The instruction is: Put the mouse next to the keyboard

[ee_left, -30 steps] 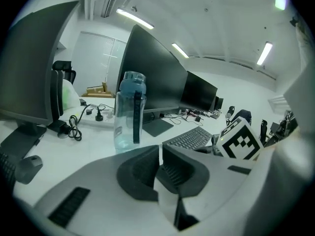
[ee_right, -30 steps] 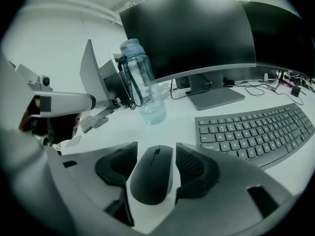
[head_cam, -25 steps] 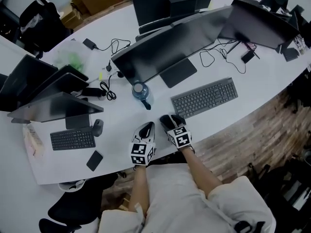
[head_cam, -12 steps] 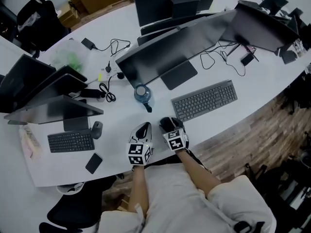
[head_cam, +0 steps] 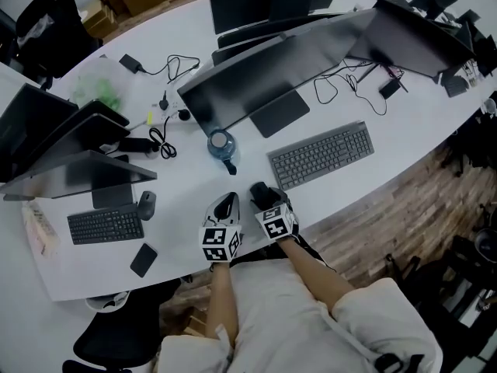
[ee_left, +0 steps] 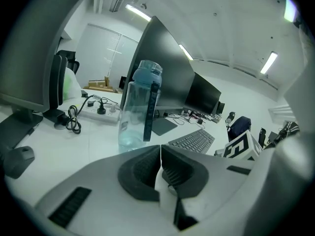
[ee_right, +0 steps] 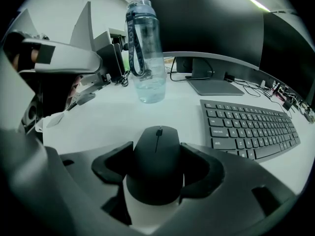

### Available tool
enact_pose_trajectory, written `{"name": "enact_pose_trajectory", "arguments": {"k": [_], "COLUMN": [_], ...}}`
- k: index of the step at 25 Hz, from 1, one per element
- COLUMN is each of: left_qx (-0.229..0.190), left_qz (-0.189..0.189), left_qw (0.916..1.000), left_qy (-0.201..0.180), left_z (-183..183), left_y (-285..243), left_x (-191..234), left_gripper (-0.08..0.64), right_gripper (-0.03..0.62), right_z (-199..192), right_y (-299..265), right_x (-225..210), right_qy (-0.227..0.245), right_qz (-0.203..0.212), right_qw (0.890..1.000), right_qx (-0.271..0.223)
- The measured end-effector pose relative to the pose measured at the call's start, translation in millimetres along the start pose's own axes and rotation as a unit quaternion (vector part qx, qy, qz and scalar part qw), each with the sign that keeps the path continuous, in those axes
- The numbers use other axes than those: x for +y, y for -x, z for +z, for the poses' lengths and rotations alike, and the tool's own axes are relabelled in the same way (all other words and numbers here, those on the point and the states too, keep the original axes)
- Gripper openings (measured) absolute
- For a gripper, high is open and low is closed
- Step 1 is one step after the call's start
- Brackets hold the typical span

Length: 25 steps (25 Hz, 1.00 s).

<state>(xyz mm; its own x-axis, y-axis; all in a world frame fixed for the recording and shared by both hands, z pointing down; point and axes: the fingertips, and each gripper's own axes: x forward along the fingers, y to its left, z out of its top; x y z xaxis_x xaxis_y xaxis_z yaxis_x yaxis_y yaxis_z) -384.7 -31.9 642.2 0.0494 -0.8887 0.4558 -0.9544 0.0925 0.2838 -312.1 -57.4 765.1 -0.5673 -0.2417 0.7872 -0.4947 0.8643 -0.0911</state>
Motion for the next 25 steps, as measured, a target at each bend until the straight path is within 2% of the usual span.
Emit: {"name": "enact_pose_trajectory", "arguments": {"k": [5, 21, 25], "left_qx": [-0.009, -0.019, -0.010], "left_qz": [-0.001, -0.001, 0.000], "left_qw": [0.9999, 0.9997, 0.9997], "left_qy": [0.007, 0.018, 0.020], "left_z": [1, -1, -3], "left_y": [2, 7, 8], "left_x": [-1, 1, 2], "left_gripper": [0.023, 0.023, 0.023], "right_gripper": [0.305, 0.305, 0.305], "right_z": [0, 28, 31], "right_y": [6, 26, 28], "right_x": [0, -11, -14], "right_qy": [-0.021, -0.027, -0.030], "right_qz": [0.005, -0.003, -0.005], "right_qw": [1.000, 0.999, 0.999], "right_qx": [0.004, -0.032, -0.033]}}
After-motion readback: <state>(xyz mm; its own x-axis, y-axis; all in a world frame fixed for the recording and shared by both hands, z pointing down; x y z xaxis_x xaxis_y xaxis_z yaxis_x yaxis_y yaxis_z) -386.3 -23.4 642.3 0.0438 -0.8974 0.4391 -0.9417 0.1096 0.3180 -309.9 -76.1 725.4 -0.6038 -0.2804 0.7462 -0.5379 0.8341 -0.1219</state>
